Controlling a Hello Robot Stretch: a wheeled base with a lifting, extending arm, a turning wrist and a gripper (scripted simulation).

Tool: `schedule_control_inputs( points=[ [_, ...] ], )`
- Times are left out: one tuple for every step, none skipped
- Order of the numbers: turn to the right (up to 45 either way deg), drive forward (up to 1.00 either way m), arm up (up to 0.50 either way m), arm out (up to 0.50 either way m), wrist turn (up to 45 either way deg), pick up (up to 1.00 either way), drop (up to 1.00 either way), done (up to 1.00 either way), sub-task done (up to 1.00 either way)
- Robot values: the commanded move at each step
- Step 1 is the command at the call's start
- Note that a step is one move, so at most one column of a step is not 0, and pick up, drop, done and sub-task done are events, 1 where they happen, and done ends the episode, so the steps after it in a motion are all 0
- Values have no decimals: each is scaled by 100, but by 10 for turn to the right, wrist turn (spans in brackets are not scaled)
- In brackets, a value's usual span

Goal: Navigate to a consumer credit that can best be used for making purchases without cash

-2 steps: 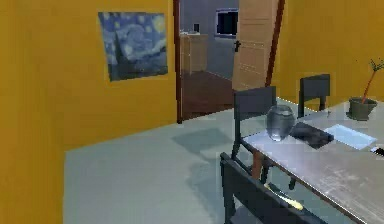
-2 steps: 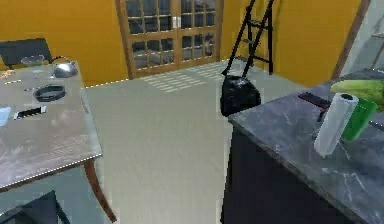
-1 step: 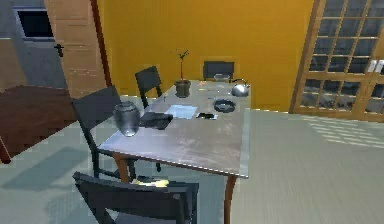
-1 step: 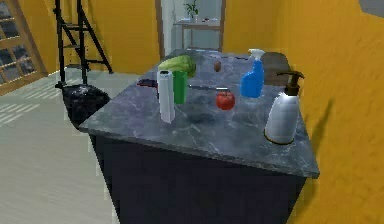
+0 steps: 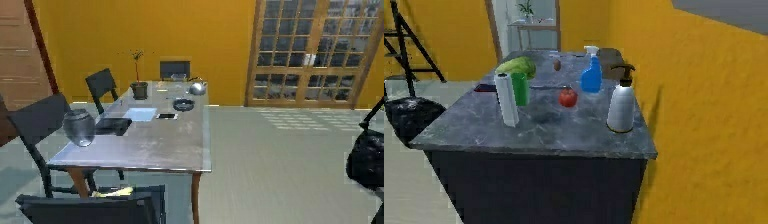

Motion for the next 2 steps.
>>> schedule_control_inputs(
  points=[
    [0,5,0,0,0,0,0,0,0],
    [-450,0,0,0,0,0,0,0,0]
  ],
)
